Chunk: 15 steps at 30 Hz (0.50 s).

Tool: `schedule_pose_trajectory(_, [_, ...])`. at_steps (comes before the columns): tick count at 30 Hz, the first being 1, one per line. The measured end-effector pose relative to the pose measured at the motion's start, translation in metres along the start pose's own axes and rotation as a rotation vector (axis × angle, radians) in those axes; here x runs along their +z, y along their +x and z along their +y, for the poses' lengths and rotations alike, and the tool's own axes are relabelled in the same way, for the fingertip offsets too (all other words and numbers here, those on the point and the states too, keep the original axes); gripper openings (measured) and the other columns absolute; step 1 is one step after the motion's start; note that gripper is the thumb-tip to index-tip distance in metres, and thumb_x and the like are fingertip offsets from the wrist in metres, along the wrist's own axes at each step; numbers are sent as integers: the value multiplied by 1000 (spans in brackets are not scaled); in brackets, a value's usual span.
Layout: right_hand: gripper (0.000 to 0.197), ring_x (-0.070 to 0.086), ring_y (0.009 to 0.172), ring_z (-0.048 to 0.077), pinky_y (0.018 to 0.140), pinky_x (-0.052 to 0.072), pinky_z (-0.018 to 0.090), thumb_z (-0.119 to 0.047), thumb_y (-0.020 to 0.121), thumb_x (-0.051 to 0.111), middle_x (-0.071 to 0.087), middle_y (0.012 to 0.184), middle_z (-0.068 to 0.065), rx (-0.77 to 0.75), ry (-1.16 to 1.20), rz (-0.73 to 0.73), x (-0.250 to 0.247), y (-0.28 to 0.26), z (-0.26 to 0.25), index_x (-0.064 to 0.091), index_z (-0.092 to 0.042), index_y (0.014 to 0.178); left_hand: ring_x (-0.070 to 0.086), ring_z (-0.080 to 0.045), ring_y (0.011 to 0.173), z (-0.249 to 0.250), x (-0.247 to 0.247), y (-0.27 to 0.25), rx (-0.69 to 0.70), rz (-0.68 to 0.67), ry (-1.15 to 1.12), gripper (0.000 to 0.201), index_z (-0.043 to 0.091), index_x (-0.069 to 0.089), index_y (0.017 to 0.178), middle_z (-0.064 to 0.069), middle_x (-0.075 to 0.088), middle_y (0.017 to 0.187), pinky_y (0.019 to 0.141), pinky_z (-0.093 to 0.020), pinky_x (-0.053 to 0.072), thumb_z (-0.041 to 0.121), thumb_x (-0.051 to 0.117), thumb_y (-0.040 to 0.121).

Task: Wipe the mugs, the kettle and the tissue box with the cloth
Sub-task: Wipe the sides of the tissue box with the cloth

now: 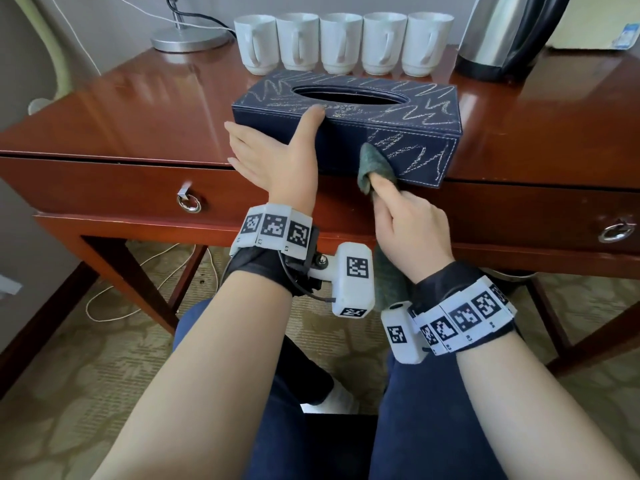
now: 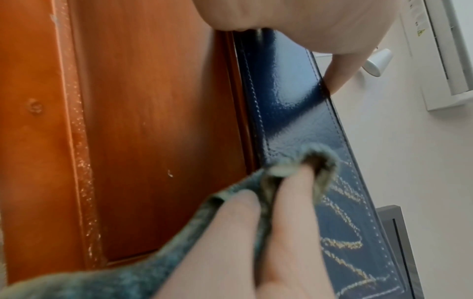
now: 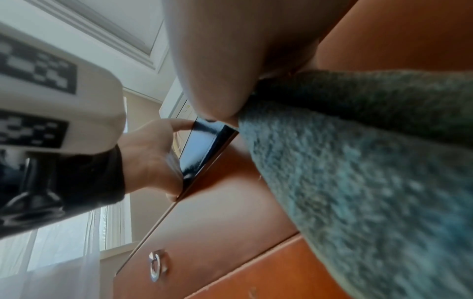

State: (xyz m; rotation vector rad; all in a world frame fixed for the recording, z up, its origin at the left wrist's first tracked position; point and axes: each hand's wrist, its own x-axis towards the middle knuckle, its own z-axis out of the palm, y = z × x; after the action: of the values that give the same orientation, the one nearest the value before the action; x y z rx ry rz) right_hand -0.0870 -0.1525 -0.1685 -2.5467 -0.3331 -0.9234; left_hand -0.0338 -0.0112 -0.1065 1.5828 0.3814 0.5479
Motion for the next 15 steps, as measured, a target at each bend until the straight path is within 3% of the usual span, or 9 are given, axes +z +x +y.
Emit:
schedule_pose_trajectory(4, [35,62,66,42,58,41,38,-18,96,46,66,77,12,6,-14,-115,7,-6,-4,60,-27,127,-4,-19,152,-2,0,0,6,2,-11,116,3,-3,155,-10,8,163,122,-36,-9,44,76,80])
schedule_pose_trajectory(8, [34,60,58,40,53,46,38,-18,91,47,62,70,11,33,4,41,-3,-13,10,63,-23,120,-4,-19,152,-3,0,0,13,-1,-7,115,3,-3,155,-9,8,163,122,-37,-9,45,75,81])
schedule_pose_trajectory(11, [34,62,62,40,54,49,41,-17,93,46,65,72,13,29,49,117,-7,-3,5,62,-18,123,-2,-19,152,-1,1,1,10,1,27,115,3,-3,155,-11,9,163,122,-37,-9,46,74,81])
schedule_pose_trajectory(15, [37,63,70,40,59,42,37,-22,96,41,68,79,12,5,59,-46,-1,4,-9,58,-24,129,-5,-21,152,-1,1,1,1,-13,23,115,4,-5,155,-10,6,163,122,-40,-8,47,73,82])
